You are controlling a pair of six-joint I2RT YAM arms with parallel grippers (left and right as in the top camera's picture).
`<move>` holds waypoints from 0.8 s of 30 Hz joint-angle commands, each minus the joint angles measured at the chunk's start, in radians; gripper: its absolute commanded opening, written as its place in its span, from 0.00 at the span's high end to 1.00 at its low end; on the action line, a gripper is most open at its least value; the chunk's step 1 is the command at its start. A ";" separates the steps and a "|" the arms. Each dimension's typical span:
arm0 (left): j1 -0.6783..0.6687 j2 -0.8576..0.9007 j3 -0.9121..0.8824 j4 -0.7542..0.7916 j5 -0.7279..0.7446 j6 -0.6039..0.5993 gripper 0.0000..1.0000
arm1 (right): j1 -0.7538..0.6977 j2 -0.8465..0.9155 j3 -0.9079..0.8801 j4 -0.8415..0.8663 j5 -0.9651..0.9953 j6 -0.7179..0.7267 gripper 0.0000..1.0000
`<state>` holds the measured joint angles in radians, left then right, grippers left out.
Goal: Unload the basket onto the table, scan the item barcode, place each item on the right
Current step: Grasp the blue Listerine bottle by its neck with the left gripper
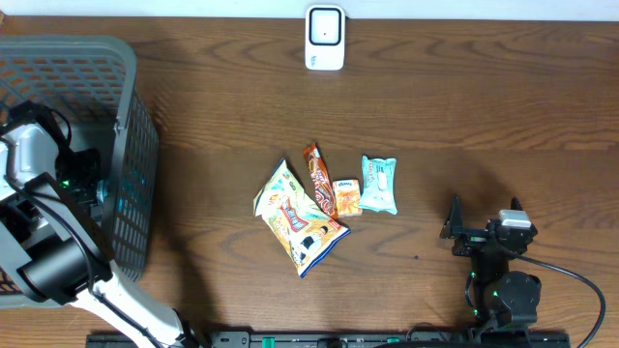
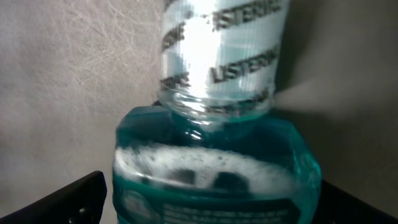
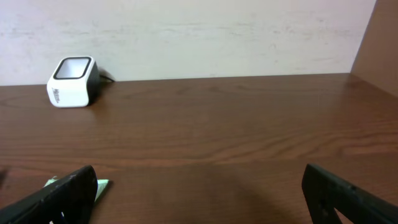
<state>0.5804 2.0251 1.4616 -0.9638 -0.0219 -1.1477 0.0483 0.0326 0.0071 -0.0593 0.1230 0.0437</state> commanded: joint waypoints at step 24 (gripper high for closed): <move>-0.014 0.064 -0.193 0.069 -0.022 0.191 0.43 | 0.004 0.000 -0.002 -0.004 -0.002 -0.008 0.01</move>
<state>0.5556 1.9709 1.3499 -0.8379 -0.0547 -1.0378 0.0483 0.0326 0.0071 -0.0593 0.1230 0.0437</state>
